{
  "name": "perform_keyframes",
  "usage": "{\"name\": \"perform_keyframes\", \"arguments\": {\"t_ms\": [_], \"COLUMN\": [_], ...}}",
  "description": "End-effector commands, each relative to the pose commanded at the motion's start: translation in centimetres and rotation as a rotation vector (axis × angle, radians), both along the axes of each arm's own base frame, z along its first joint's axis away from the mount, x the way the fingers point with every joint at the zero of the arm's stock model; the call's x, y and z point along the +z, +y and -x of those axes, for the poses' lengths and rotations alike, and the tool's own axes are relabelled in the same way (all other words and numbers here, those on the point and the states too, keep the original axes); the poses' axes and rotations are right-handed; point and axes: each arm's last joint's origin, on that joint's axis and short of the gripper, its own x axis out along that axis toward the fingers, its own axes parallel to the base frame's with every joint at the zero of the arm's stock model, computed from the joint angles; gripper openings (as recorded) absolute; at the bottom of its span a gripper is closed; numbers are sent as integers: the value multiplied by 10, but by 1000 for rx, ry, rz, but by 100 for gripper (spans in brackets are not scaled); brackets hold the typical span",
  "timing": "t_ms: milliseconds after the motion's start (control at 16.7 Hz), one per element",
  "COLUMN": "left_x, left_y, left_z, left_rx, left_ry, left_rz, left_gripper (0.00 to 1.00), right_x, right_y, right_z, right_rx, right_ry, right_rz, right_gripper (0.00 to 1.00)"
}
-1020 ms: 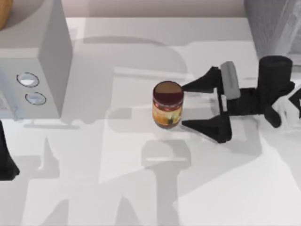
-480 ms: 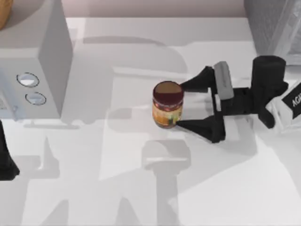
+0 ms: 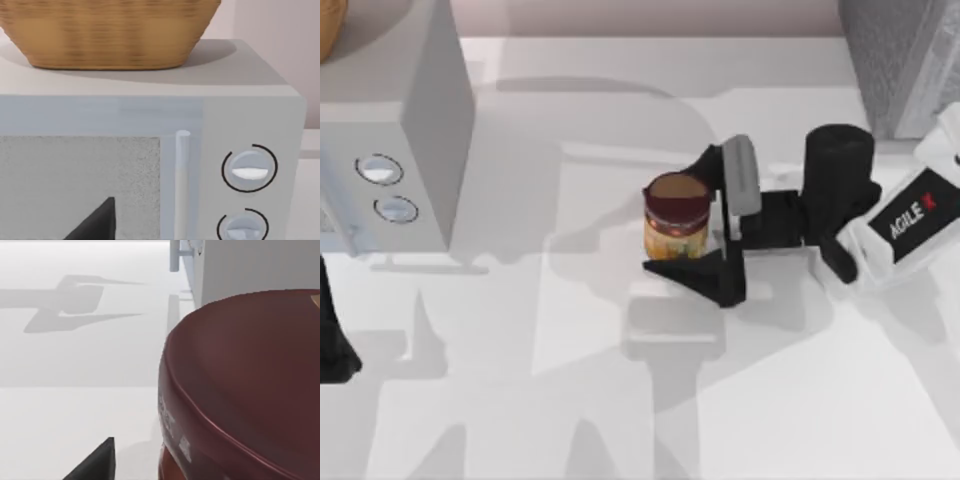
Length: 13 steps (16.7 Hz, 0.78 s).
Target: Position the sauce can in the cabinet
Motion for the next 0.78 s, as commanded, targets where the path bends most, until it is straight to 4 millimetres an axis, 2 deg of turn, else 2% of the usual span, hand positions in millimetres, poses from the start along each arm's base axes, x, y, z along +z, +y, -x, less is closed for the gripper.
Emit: {"name": "perform_keyframes", "arguments": {"t_ms": [120, 780], "left_x": [0, 0], "left_y": [0, 0], "left_z": [0, 0], "left_rx": [0, 0], "left_ry": [0, 0], "left_rz": [0, 0], "left_gripper": [100, 100], "right_x": [0, 0], "right_y": [0, 0], "right_z": [0, 0], "right_rx": [0, 0], "right_ry": [0, 0], "right_rz": [0, 0], "right_gripper": [100, 17]}}
